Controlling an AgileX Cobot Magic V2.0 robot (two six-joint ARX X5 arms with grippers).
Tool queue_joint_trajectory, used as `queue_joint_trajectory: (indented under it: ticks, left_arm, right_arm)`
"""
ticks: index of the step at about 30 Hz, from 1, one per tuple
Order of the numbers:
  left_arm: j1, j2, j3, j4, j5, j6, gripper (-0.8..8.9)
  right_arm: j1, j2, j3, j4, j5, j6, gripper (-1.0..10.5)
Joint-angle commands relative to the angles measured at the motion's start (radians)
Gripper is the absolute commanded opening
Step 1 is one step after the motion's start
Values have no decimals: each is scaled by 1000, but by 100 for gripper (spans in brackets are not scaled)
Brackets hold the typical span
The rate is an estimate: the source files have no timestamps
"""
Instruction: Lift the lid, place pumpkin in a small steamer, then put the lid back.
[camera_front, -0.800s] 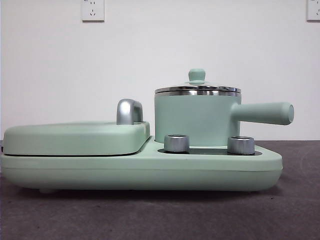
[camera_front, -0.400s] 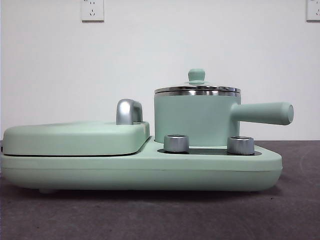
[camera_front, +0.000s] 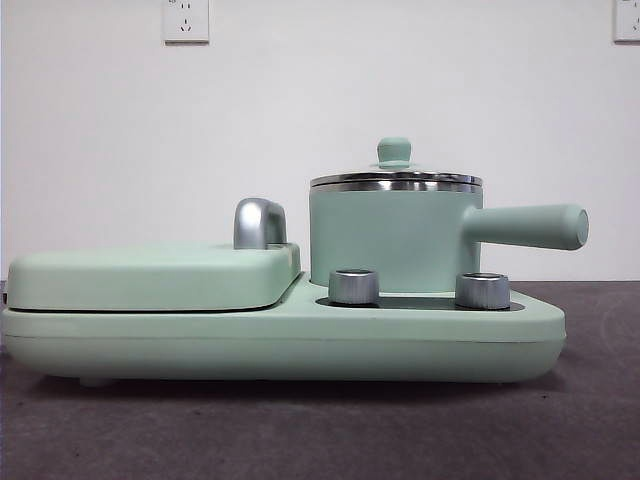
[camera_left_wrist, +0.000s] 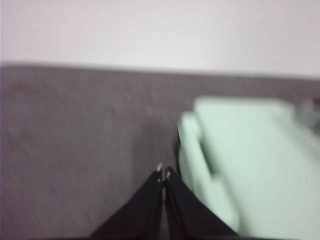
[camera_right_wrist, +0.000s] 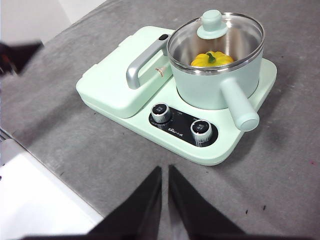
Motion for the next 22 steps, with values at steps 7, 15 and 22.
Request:
queue_joint_trajectory:
  ticks: [7,15,22]
  left_arm:
    - [149,-166,-125,-25,191,-3,9]
    - [173,-172,-127,-68,189,-3,9]
    - [172,-172,-126,-72,189,-3,9]
  right_arm:
    - [8,-2,7,10,0,-5,20]
    - [8,-2,7,11,0,-5,20]
    - [8,-2,7,11,0,-5,20]
